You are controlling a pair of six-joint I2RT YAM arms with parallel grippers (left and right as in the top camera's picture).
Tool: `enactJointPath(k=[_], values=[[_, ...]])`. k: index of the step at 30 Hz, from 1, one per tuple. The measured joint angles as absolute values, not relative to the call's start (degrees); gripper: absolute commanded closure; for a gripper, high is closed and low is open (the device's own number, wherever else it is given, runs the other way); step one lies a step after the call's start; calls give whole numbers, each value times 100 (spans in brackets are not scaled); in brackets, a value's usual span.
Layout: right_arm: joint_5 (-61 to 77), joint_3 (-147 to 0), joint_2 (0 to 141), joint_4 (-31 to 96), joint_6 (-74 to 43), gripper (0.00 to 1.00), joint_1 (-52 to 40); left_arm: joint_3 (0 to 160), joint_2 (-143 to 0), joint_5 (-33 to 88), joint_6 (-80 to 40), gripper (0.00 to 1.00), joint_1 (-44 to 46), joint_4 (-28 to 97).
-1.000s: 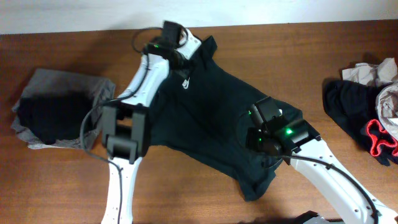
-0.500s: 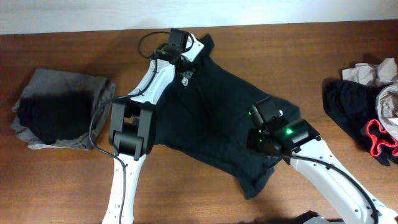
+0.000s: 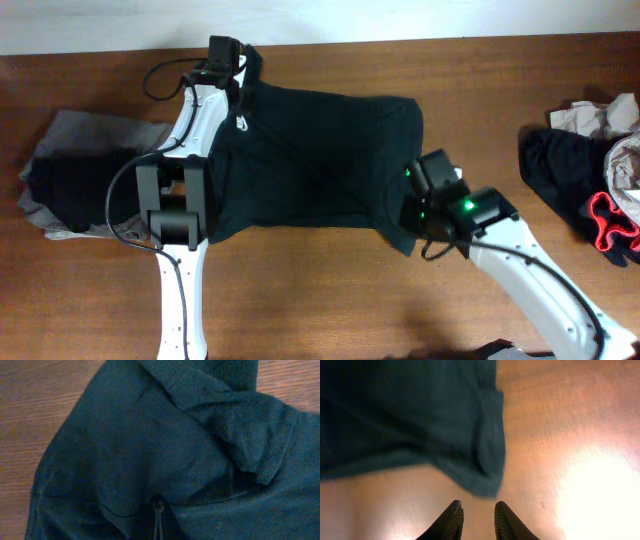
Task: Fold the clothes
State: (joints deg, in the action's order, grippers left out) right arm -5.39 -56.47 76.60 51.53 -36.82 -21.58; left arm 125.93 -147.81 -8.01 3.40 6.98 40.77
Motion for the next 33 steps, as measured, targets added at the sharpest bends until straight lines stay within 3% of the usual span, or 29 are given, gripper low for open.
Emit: enactJointPath(k=[7, 9, 15, 22, 27, 33], values=[[12, -5640, 8263, 3531, -2908, 96, -1719, 12722, -14709, -1094, 287, 69, 792, 4663], [95, -5640, 8357, 3020, -2770, 96, -1651, 12790, -14656, -1096, 294, 64, 845, 5054], [185, -5647, 8827, 1564, -2497, 96, -1347, 13047, -14368, -1070, 294, 63, 1090, 6119], [755, -5682, 10307, -217, -2228, 96, -982, 13203, -13351, -1031, 274, 63, 1387, 7328], [1470, -5983, 11507, -602, -2215, 96, -657, 13270, -12975, -1011, 180, 63, 1446, 7977], [1702, -6652, 11992, -508, -2202, 96, -447, 13270, -12980, -939, 14, 62, 1439, 8359]])
